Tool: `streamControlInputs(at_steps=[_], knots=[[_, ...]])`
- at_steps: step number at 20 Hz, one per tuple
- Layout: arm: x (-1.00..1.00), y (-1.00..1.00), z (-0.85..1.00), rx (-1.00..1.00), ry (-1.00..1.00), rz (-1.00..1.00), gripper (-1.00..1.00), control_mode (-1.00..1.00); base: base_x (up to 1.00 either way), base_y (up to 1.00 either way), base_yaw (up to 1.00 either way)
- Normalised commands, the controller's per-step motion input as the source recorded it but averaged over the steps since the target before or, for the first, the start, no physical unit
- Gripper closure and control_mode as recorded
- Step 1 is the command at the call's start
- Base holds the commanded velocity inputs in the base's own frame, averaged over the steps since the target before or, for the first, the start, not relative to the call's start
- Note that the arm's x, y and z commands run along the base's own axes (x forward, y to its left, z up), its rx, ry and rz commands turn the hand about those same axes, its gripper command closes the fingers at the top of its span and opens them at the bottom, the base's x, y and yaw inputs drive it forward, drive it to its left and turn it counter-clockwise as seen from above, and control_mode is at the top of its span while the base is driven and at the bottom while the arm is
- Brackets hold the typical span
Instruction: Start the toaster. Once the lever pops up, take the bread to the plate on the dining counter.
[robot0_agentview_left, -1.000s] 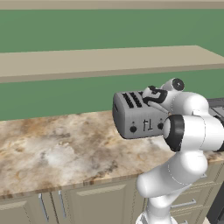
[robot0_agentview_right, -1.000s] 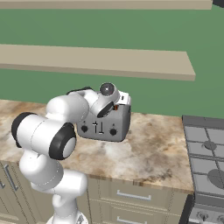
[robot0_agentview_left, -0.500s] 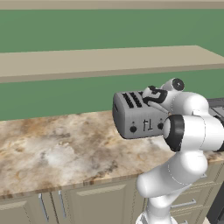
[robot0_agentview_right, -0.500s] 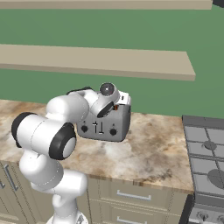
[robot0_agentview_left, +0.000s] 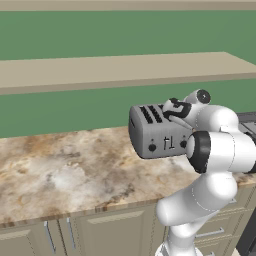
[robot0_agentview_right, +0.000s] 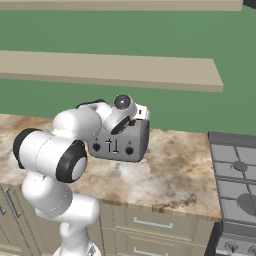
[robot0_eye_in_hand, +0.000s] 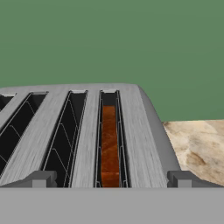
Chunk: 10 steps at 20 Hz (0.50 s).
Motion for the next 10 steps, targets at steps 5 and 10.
streamControlInputs(at_steps=[5, 10], knots=[[0.00, 0.00, 0.00, 0.00, 0.00, 0.00, -1.00, -1.00, 0.00, 0.00, 0.00], [0.00, 0.00, 0.00, 0.00, 0.00, 0.00, -1.00, -1.00, 0.00, 0.00, 0.00]])
